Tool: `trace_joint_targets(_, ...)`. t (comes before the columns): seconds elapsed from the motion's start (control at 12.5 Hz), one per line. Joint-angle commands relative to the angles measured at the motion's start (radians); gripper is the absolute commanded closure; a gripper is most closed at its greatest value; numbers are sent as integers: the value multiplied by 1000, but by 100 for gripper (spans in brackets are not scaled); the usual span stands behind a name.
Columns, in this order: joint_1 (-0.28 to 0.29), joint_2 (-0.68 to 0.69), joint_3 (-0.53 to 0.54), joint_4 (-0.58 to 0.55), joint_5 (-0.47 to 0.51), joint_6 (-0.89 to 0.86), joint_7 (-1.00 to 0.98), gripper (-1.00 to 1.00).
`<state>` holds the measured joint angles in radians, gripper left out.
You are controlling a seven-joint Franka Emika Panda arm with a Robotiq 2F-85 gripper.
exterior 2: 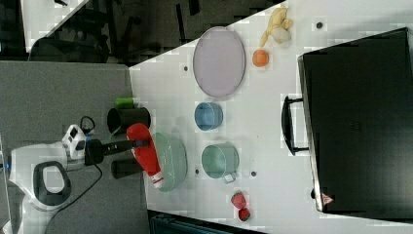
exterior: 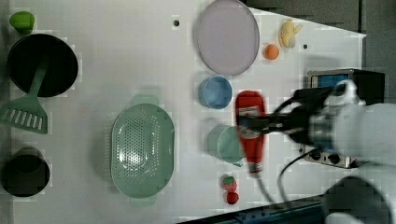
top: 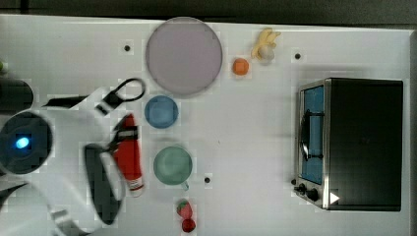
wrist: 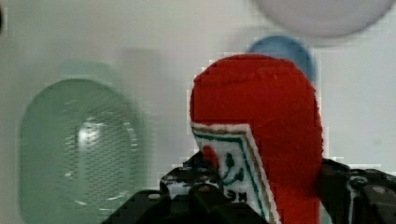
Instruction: Pick Ketchup from the table and place it in strainer.
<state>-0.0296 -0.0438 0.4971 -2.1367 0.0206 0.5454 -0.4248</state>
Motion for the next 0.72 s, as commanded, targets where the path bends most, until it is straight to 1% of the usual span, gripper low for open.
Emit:
trace_joint_targets(0.08, 38, 56, 101, -2, 15, 86, 280, -16)
trace_joint_targets(0.4, 62, 211, 201, -4, 3, 252, 524, -16)
trace_joint_targets(0.56, 82, 290, 205, -5, -55, 329, 567, -16)
trace_joint_targets(0.72, 87, 365, 198, -6, -110, 402, 587, -16)
